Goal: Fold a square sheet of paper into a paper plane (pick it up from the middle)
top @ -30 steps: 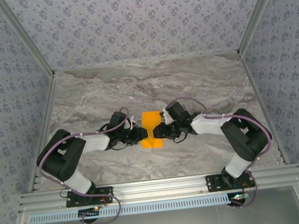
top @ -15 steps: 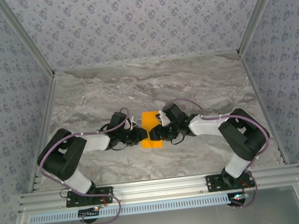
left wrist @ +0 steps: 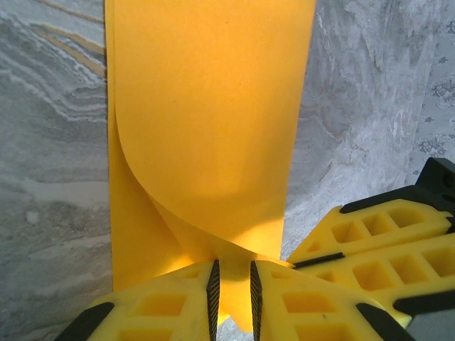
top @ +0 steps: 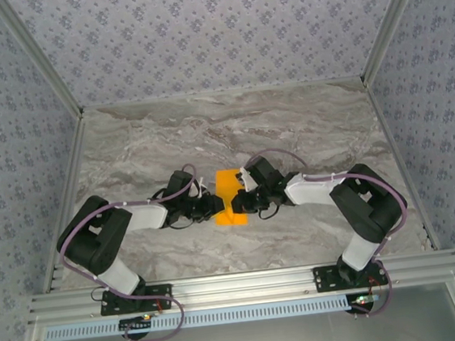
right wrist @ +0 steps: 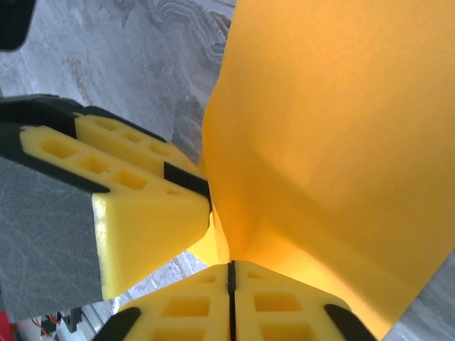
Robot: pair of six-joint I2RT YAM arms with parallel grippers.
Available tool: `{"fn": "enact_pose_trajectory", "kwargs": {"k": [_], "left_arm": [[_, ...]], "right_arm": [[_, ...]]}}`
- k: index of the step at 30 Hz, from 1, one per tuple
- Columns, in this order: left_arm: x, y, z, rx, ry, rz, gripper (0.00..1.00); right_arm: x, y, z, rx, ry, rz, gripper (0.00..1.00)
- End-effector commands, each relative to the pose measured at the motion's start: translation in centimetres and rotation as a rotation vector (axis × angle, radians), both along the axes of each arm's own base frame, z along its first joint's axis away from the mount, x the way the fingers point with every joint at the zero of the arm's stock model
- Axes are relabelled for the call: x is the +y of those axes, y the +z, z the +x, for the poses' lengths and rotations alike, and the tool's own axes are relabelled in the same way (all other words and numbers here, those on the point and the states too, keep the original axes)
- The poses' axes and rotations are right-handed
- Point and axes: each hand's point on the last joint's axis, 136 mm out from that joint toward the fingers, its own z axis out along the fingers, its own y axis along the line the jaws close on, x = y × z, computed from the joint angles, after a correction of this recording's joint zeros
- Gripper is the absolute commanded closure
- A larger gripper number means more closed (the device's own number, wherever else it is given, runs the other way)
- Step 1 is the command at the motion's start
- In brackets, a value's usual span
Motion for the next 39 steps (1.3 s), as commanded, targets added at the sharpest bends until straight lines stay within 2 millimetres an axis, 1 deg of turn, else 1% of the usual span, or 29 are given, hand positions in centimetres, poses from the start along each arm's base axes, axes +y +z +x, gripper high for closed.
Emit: {"fn": "enact_pose_trajectory", "kwargs": {"k": [1, 6, 7, 12, 20, 30, 39], "left_arm": [[-0.7, 1.8, 0.4, -0.046, -0.020, -0.032, 0.78], [-1.0, 3.3, 0.4, -0.088, -0.037, -0.062, 0.77], [-1.1, 3.6, 0.5, -0.095, -0.039, -0.072, 0.77], [-1.7, 4.1, 0.6, -0.109, -0.051, -0.089, 0.76], [-3.3, 3.9, 0.9, -0.103, -0.083, -0.098, 0.77], [-4.1, 2.8, 1.7, -0.074, -0.082, -0.086, 0.80], [-4.7, 2.6, 1.7, -0.072, -0.094, -0.085, 0.80]], "right_arm": [[-0.9, -0.3, 1.3, -0.016, -0.039, -0.058, 0.94], [-1.9, -0.7, 2.1, -0.004, -0.072, -0.071, 0.96], [-2.0, -0.7, 2.2, -0.025, -0.049, -0.074, 0.96], [-2.4, -0.9, 2.6, -0.020, -0.049, -0.089, 0.96], [-3.4, -1.5, 3.0, -0.013, -0.064, -0.139, 0.96], [-4.1, -1.6, 3.5, -0.013, -0.070, -0.162, 0.96], [-4.5, -1.6, 3.8, -0.017, -0.058, -0.181, 0.96]]}}
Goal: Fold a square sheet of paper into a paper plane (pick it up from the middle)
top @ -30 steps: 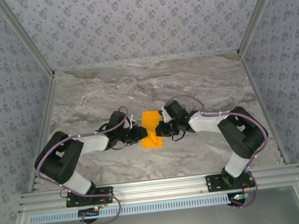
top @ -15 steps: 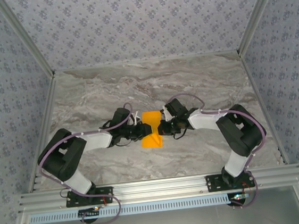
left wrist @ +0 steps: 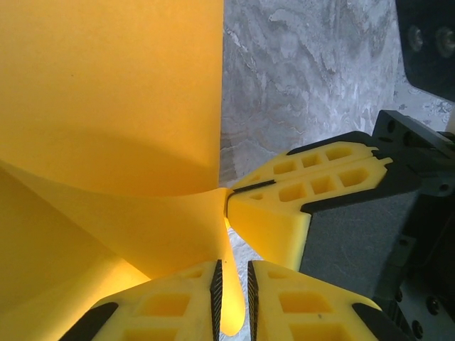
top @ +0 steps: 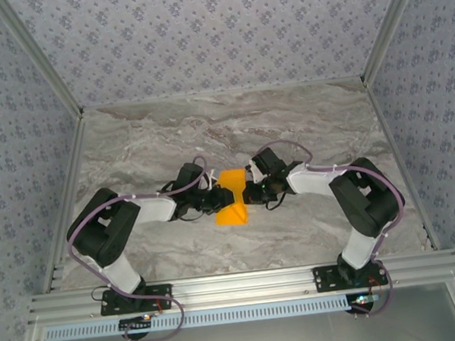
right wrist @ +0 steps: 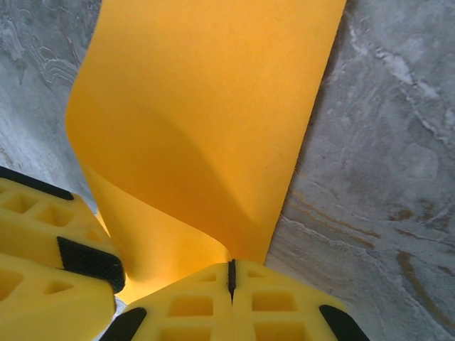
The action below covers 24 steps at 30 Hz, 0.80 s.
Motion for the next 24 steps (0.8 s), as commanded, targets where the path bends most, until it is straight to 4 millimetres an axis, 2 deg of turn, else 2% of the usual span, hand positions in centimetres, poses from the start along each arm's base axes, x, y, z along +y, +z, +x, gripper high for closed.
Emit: {"fn": "enact_pose_trajectory", "kwargs": {"k": [1, 24], "left_arm": [[-1.1, 0.8, 0.3, -0.022, -0.029, -0.029, 0.80], [-1.0, -0.5, 0.2, 0.004, -0.031, 0.004, 0.81]], "right_arm": [[-0.4, 0.0, 0.7, -0.008, 0.010, -0.028, 0.96], [0.0, -0.3, 1.6, -0.005, 0.041, -0.025, 0.96]]}}
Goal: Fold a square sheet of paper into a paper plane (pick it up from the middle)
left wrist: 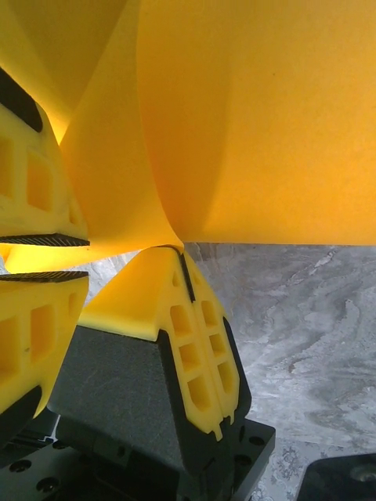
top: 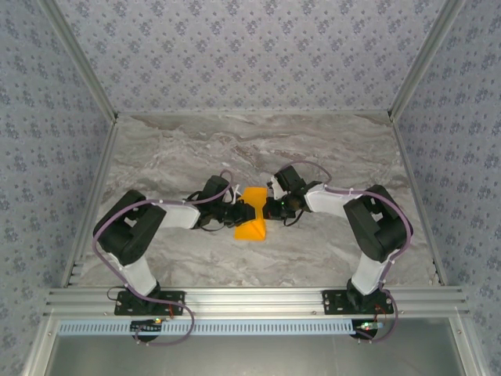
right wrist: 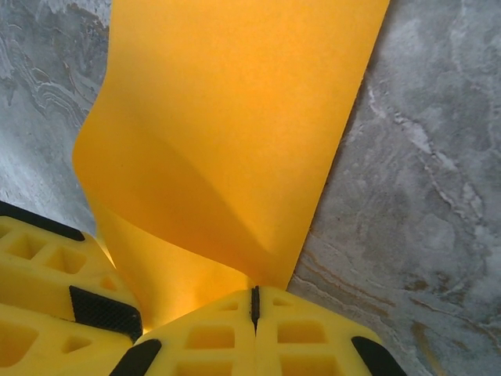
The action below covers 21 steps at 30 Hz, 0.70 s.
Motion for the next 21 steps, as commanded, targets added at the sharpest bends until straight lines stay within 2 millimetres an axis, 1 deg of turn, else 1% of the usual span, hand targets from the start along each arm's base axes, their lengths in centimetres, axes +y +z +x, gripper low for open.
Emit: {"fn": "enact_pose_trajectory", "kwargs": {"k": [1, 11, 15, 18, 21], "left_arm": [[-0.5, -0.2, -0.1, -0.003, -0.025, 0.000, 0.81], [0.1, -1.1, -0.4, 0.017, -0.014, 0.043, 0.82], [0.3, -1.2, -0.5, 0.018, -0.014, 0.048, 0.82], [0.2, -0.4, -0.4, 0.004, -0.015, 0.033, 0.82], [-0.1, 1.4, -0.3, -0.036, -0.021, -0.007, 0.82]], "right_arm": [[0.1, 0.0, 0.4, 0.005, 0.016, 0.002, 0.96], [0.4, 0.0, 0.6, 0.004, 0.027, 0.015, 0.96], [0.6, 0.1, 0.6, 0.003, 0.035, 0.023, 0.96], [0.6, 0.1, 0.6, 0.005, 0.037, 0.023, 0.96], [0.5, 0.1, 0.5, 0.008, 0.040, 0.016, 0.96]]}}
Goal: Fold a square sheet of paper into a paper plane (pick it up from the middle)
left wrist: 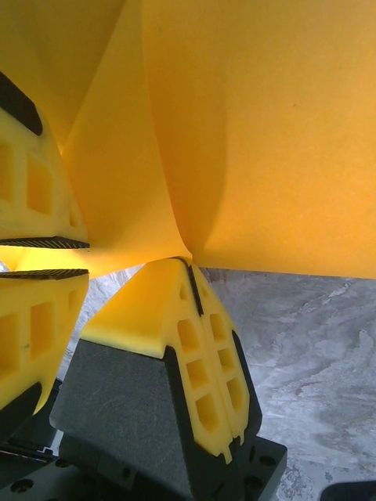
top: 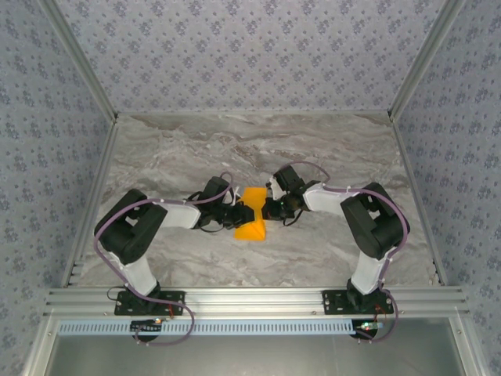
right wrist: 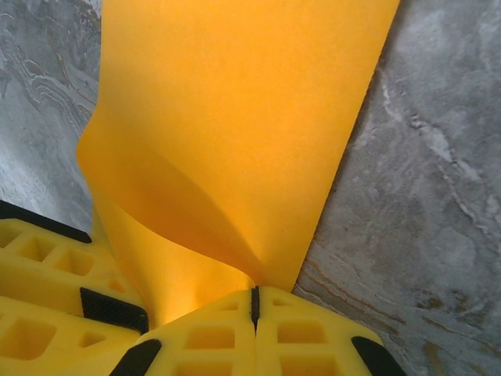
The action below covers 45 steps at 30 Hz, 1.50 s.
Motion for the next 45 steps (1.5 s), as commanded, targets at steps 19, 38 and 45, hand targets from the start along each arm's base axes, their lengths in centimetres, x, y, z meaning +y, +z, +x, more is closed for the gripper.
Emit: {"fn": "enact_pose_trajectory", "kwargs": {"k": [19, 38, 45], "left_arm": [[-0.8, -0.4, -0.2, -0.018, -0.025, 0.031, 0.84], [0.3, -1.7, -0.9, 0.008, -0.009, 0.078, 0.84], [0.3, -1.5, -1.0, 0.006, -0.011, 0.073, 0.85]], "right_arm": [[-0.1, 0.6, 0.7, -0.010, 0.025, -0.014, 0.97], [-0.4, 0.2, 0.9, -0.007, 0.016, -0.032, 0.97], [-0.2, 0.1, 0.8, -0.001, 0.022, -0.022, 0.97]]}}
